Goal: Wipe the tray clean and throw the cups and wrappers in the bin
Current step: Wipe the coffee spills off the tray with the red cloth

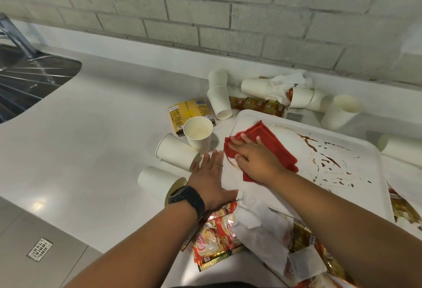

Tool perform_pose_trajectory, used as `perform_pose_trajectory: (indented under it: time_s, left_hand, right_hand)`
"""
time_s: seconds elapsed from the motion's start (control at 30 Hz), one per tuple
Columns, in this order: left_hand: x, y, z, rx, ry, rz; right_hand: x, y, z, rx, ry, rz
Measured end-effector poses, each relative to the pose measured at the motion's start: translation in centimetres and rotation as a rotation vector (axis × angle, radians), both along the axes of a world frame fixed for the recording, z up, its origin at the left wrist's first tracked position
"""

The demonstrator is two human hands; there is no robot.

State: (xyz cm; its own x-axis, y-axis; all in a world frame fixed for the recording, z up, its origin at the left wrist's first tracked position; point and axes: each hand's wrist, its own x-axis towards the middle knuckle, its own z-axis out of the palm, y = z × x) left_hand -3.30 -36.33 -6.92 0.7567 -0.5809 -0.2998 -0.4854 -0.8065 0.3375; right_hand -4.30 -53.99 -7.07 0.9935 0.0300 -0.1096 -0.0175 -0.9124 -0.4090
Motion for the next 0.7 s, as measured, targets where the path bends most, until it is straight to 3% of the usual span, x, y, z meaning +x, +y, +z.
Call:
perform_pose_trajectory:
  time_s: [0.17,0.3,0.47,0.7]
  left_hand:
    - [-0.1,0.1,0.0,-0.062,-0.007,0.044]
    - [-0.2,0.1,0.3,-0.052,-0.008,0.047]
    - [-0.3,0.1,0.7,-0.054,0.008,0.057]
    - [-0.7,0.0,1.1,-0.114,0.002,0.087]
  right_hand:
    - [-2.3,0.6,0.2,0.046,-0.013,0.153]
    - [-2.7,-1.2,0.4,0.12,0.111,0.252]
    - [-2.2,-2.3,1.3,0.099,0.049,-0.021]
    - [-2.3,2.5,0.4,0.0,-0.059,0.015]
